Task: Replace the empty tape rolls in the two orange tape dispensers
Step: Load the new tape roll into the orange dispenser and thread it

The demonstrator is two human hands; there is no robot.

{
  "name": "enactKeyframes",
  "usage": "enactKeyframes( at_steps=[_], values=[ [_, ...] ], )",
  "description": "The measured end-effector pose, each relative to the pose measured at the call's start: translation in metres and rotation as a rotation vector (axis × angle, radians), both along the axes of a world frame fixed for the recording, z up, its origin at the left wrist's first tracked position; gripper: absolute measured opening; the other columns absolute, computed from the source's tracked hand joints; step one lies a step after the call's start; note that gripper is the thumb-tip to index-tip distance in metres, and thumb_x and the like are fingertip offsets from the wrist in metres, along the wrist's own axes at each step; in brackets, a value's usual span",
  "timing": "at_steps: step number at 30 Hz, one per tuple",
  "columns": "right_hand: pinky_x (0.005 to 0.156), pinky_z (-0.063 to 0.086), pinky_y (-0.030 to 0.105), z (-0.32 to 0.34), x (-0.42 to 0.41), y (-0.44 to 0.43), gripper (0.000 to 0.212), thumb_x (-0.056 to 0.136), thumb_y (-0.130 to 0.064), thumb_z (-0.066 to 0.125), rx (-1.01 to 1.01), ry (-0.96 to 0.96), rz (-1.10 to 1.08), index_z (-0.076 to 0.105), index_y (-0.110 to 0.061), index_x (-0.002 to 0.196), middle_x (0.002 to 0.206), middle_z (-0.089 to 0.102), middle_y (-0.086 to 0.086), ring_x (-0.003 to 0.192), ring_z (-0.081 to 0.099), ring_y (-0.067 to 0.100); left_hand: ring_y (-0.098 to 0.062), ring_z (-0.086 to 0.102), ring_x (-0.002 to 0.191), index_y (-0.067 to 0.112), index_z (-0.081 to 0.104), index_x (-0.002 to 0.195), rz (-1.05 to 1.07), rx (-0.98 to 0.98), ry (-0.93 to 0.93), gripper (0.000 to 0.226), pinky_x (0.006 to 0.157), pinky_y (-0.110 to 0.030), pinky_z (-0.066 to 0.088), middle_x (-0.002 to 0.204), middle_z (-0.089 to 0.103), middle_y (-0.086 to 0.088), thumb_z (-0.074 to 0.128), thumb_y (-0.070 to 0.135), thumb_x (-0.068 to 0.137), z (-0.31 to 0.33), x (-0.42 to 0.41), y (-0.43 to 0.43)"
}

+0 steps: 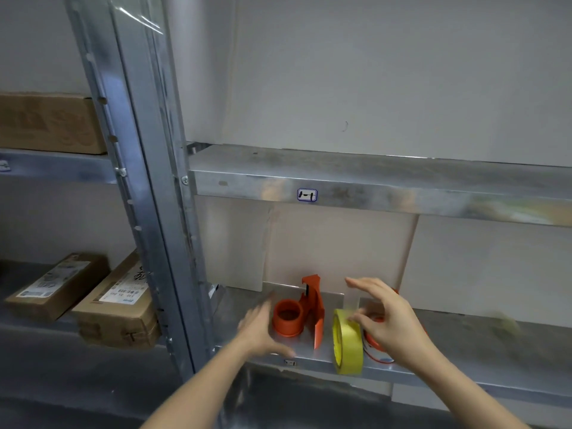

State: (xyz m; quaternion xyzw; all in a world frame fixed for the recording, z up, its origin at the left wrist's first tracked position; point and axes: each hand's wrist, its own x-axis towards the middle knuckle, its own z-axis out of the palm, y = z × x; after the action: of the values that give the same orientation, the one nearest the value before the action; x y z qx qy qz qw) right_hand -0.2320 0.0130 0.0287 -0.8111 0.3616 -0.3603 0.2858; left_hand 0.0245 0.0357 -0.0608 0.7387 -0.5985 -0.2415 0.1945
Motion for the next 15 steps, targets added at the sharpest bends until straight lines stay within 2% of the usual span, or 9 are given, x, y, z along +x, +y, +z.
enactKeyframes(
  at_steps=[4,6,10,13,15],
  values=[
    [0.073,0.053,0.011,0.003,-0.003,-0.002,0.064,0.076,0.006,0.070,-0.007,-0.018,-0.024,0.055,-0.043,0.115,0.117,0.055,-0.020,0.072,0.068,0.008,-0.025,0.022,0.149,0.019,0.007,0.158,0.082,0.071,-0.065,0.136,0.120,-0.037,0.026,0.163,0.022,-0.005,0.087,0.059,0.056,-0.017,0.011,-0.027],
    [0.073,0.053,0.012,0.005,-0.004,-0.001,0.065,0.076,0.006,0.071,-0.009,-0.034,-0.026,0.056,-0.045,0.114,0.116,0.055,-0.021,0.071,0.069,0.010,-0.024,0.029,0.146,0.019,0.015,0.157,0.071,0.096,-0.074,0.133,0.118,-0.037,0.030,0.160,0.028,-0.004,0.088,0.061,0.053,-0.027,0.009,-0.035],
    [0.074,0.052,0.012,0.007,-0.004,0.001,0.064,0.075,0.004,0.073,-0.017,-0.054,-0.022,0.057,-0.044,0.115,0.115,0.055,-0.029,0.072,0.070,0.010,-0.019,0.053,0.123,0.027,0.052,0.130,0.071,-0.001,-0.015,0.092,0.103,-0.034,0.045,0.134,0.057,0.003,0.087,0.057,0.050,-0.042,0.002,-0.044],
    [0.074,0.051,0.010,0.008,-0.002,0.002,0.064,0.075,0.004,0.073,-0.033,-0.061,-0.022,0.057,-0.043,0.115,0.117,0.053,-0.029,0.072,0.069,0.011,-0.020,0.056,0.116,0.027,0.060,0.121,0.125,-0.075,0.067,0.076,0.099,-0.034,0.046,0.125,0.062,0.002,0.087,0.055,0.055,-0.046,0.000,-0.047],
    [0.075,0.050,0.009,0.009,0.001,0.002,0.065,0.075,0.003,0.074,-0.051,-0.067,-0.025,0.056,-0.043,0.116,0.118,0.052,-0.030,0.072,0.069,0.010,-0.021,0.057,0.116,0.028,0.062,0.120,0.137,-0.102,0.125,0.079,0.100,-0.035,0.046,0.123,0.065,0.002,0.083,0.059,0.050,-0.043,-0.001,-0.045]
  ],
)
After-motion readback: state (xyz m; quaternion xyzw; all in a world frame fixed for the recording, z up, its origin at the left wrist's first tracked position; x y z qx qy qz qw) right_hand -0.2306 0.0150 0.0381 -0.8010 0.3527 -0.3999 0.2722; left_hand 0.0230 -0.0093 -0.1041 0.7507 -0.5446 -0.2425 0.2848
